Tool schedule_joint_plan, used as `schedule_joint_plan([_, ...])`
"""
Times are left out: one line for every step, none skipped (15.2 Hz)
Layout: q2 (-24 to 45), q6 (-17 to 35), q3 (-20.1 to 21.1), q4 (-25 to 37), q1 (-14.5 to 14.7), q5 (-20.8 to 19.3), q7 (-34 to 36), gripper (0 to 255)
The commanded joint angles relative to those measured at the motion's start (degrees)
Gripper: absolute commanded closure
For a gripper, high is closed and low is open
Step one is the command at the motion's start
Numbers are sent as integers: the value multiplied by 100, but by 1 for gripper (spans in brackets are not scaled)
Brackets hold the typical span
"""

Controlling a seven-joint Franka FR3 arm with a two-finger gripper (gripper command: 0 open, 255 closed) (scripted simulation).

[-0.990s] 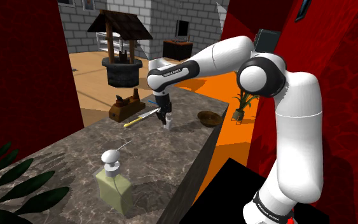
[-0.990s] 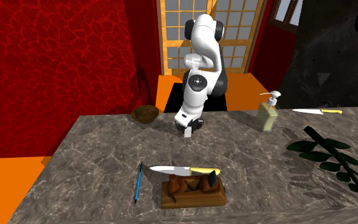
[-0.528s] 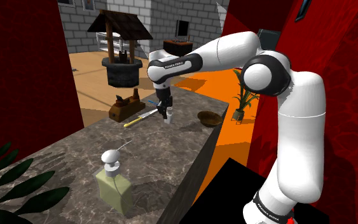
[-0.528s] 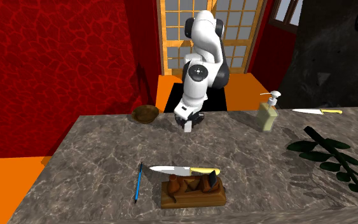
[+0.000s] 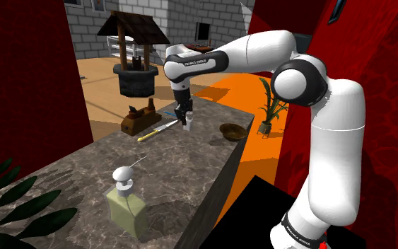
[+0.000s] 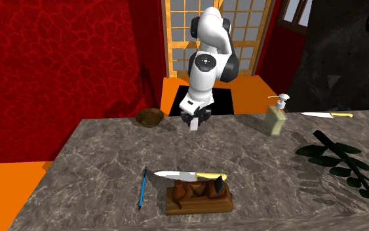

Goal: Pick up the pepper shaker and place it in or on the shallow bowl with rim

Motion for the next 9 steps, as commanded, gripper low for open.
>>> schedule_joint_plan([-14,-151,-3,135,-3,0,-14,255])
schedule_joint_plan([-25,-223,-3,197,-2,0,-20,255])
schedule_joint_plan([-34,-296,-4,260,-2,-1,-25,255])
schedule_joint_plan([-35,-298,-4,261,-2,-1,-25,255])
schedule_joint_plan([-143,-235,-44,99,-68,-21,-125,255])
schedule_joint_plan([-246,-175,-85,-54,-134,-41,-225,255])
schedule_joint_plan([-343,-118,-127,-197,-201,-63,-327,255])
schedule_joint_plan([-434,-64,-171,-331,-267,-85,-431,255])
schedule_joint_plan([-520,-13,-216,-456,-334,-108,-535,255])
